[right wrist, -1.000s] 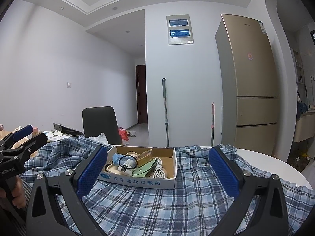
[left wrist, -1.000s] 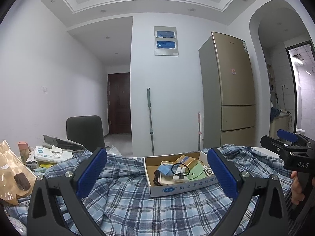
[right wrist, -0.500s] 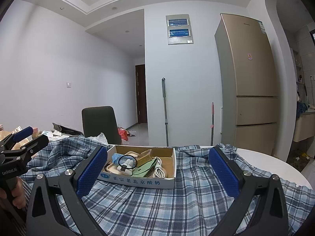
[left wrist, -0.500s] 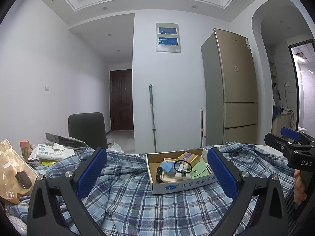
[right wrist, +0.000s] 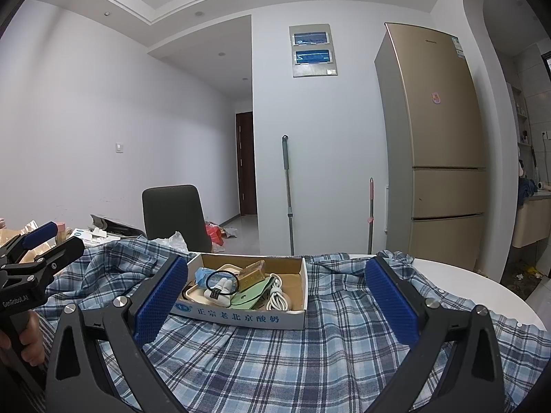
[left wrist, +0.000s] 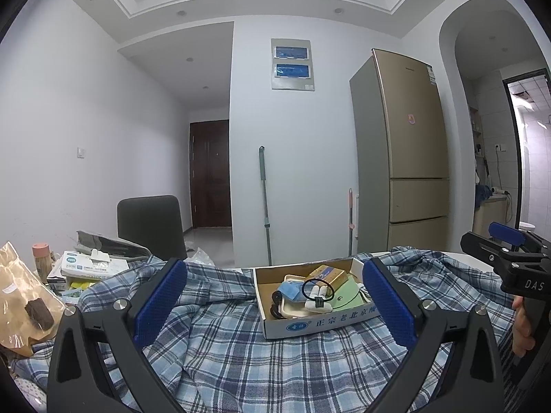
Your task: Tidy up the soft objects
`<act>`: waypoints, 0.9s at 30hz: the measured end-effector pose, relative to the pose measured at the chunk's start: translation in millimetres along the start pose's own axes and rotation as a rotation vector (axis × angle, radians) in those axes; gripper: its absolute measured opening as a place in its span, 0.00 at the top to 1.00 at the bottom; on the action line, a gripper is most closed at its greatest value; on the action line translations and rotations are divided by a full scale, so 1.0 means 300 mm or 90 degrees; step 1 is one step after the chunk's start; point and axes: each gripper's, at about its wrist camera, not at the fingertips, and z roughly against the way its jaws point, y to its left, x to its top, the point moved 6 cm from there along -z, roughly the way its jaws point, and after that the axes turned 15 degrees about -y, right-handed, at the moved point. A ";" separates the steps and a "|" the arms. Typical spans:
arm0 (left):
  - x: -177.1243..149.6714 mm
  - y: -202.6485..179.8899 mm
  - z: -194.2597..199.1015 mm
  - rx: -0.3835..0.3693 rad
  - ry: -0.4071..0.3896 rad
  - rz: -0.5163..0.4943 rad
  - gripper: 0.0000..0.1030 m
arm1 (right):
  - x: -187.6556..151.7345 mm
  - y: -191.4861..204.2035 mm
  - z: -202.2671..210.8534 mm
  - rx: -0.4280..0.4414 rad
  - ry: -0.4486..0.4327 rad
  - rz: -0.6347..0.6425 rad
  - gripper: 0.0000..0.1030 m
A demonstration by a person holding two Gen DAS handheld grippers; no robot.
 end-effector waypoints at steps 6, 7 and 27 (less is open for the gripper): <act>0.001 0.001 0.000 0.000 0.000 0.000 0.00 | 0.000 0.000 0.001 -0.001 0.000 0.000 0.00; 0.001 0.001 0.000 0.000 0.000 0.000 0.00 | 0.001 0.000 0.000 -0.001 0.000 0.000 0.00; -0.002 0.000 0.003 0.003 0.003 0.000 0.00 | 0.002 -0.001 0.000 0.000 0.001 0.000 0.00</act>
